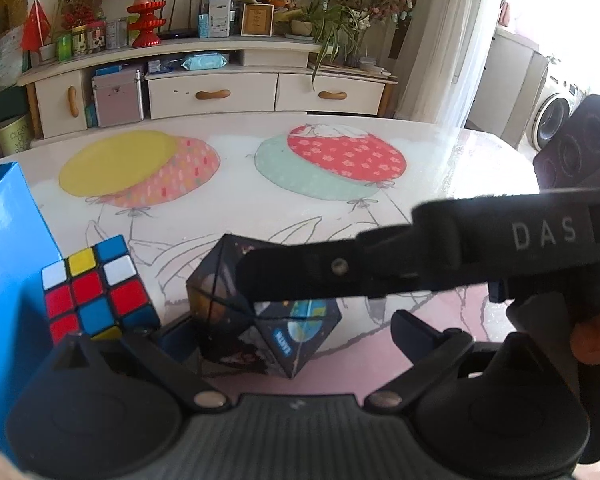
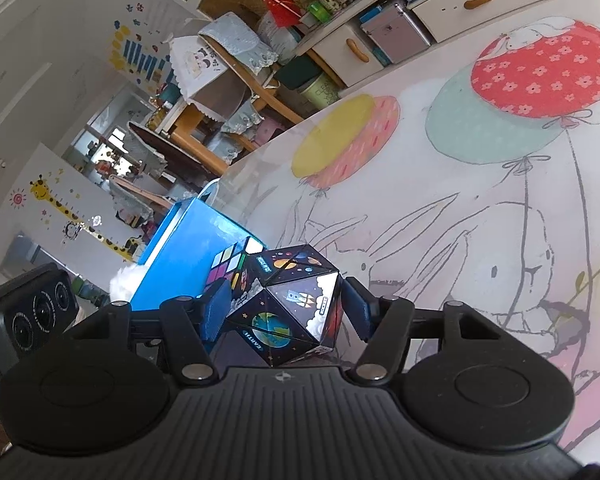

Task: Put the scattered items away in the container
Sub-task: 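Close the right tool on the black hexagonal puzzle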

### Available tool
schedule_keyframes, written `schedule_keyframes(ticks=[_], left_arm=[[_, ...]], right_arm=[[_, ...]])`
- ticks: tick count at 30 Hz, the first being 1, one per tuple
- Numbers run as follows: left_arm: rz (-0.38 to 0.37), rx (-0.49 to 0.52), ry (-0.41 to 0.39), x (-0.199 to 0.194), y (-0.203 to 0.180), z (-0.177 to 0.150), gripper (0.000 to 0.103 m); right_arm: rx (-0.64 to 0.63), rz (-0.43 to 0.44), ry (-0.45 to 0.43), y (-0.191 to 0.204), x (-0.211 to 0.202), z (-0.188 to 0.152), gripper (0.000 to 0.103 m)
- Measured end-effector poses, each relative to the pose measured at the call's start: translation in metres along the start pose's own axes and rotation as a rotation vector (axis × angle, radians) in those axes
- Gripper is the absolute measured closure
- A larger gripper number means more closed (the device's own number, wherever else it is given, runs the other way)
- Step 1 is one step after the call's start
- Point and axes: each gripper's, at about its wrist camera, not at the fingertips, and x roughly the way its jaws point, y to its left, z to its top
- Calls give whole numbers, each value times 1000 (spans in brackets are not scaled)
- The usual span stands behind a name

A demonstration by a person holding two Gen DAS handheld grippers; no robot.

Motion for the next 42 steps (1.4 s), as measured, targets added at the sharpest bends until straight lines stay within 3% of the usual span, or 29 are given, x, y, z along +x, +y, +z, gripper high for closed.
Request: schedule_keyframes(ticks=[3, 11, 28, 42], left_arm=[[-2, 2, -10, -3, -1, -2, 7], [46, 9, -10, -1, 3, -3, 30], [40, -21, -43, -13, 3, -11, 31], [28, -15, -112, -70, 2, -11, 31]], right_arm=[[-6, 0, 4, 2, -3, -3, 27], [36, 9, -7, -4, -11, -8, 31], [22, -2, -15, 7, -19, -19, 31], [-16, 34, -60, 53, -45, -30, 32]])
